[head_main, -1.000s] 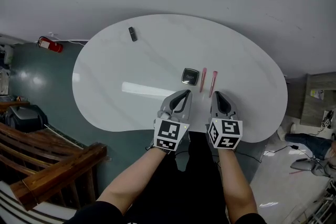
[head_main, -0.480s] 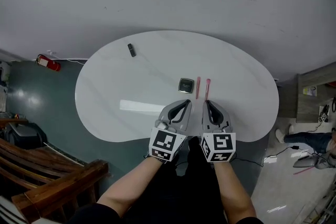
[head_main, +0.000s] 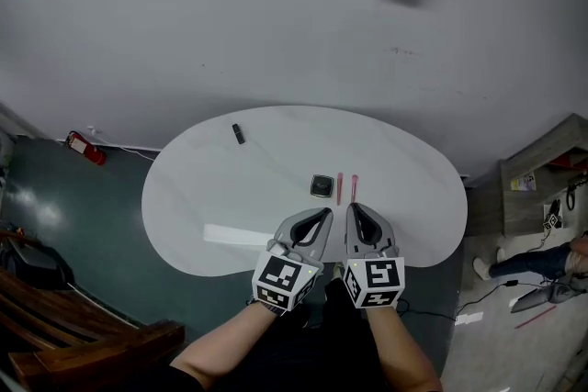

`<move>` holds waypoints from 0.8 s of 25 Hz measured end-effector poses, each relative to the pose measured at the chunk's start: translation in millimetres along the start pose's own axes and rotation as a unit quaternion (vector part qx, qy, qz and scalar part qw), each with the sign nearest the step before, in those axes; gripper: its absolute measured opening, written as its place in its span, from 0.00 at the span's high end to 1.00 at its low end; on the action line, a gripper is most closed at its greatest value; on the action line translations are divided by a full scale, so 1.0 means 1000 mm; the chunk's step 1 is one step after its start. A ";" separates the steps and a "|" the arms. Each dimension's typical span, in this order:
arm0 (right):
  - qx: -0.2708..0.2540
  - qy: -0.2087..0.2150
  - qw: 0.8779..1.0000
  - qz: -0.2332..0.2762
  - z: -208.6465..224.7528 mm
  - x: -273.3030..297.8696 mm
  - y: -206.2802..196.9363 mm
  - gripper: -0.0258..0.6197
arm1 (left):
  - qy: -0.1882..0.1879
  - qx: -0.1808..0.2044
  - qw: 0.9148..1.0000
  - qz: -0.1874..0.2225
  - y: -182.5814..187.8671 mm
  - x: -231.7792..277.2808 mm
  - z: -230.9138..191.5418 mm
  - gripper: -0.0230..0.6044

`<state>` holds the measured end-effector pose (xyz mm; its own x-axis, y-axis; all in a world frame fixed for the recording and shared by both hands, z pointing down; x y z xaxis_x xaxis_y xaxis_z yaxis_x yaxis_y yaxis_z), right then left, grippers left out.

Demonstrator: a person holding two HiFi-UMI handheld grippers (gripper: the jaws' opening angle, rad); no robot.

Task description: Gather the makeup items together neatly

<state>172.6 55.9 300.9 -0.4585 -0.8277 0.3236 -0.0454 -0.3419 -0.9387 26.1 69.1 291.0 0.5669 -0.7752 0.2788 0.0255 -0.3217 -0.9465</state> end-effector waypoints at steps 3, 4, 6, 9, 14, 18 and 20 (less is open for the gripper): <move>-0.004 -0.001 1.000 0.016 -0.012 -0.009 0.014 0.94 | -0.010 0.006 1.000 0.012 0.013 -0.012 0.005 0.95; -0.004 -0.001 1.000 0.019 -0.016 -0.011 0.018 0.94 | -0.013 0.009 1.000 0.015 0.018 -0.016 0.006 0.95; -0.002 -0.003 1.000 0.025 -0.021 -0.015 0.024 0.94 | -0.015 0.014 1.000 0.022 0.027 -0.023 0.007 0.95; -0.001 -0.007 0.999 0.035 -0.026 -0.022 0.031 0.94 | -0.013 0.020 0.999 0.035 0.037 -0.034 0.007 0.95; -0.010 -0.006 0.999 0.050 -0.036 -0.034 0.042 0.94 | -0.013 0.020 0.999 0.045 0.046 -0.050 0.006 0.95; -0.015 -0.005 0.998 0.061 -0.038 -0.041 0.053 0.94 | -0.014 0.017 0.998 0.055 0.057 -0.057 0.006 0.95; -0.017 -0.005 0.998 0.064 -0.038 -0.044 0.058 0.94 | -0.016 0.016 0.998 0.062 0.063 -0.060 0.007 0.95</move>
<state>156.1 89.5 227.6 -0.4538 -0.8678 0.2023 -0.0183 -0.2179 -0.9758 -0.3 99.0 213.1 0.5930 -0.7901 0.1550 -0.0206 -0.2073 -0.9781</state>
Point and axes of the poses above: the fingertips, and each gripper's own axes: x forward along the fingers, z to its right, y out of its top, the point moved 10 cm from there along -x, backward along the fingers, and after that the axes turned 2 degrees about -z, right-handed, at the moved point
